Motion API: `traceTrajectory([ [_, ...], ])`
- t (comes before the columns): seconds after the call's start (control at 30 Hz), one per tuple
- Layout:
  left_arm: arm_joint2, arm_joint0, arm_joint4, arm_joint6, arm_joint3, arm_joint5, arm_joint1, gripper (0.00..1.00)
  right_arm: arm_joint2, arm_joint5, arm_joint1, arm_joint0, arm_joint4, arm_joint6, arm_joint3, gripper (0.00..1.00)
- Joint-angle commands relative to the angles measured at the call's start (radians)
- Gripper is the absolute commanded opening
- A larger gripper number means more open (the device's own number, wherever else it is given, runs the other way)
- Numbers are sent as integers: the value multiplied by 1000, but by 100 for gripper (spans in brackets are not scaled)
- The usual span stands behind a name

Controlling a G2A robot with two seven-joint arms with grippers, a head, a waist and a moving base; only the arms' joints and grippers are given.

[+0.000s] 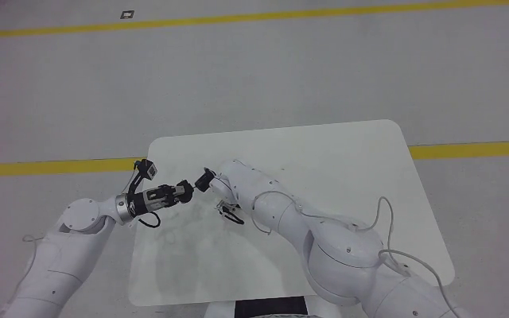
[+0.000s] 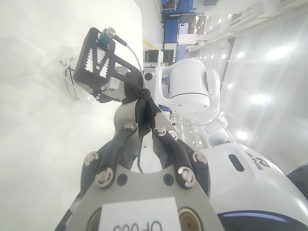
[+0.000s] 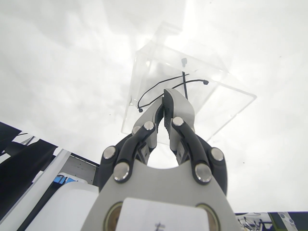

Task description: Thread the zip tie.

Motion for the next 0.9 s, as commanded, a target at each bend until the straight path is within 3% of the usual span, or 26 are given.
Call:
traceTrajectory([
  [0.0,0,0,0,0,0,0,0,0,0,0,0,0,-2,-2,-1,14],
  [0.17,0,0,0,0,0,0,0,0,0,-4,0,-5,-6,2,-5,26],
  [0.87,0,0,0,0,0,0,0,0,0,3,-1,-16,-43,14,-18,22],
])
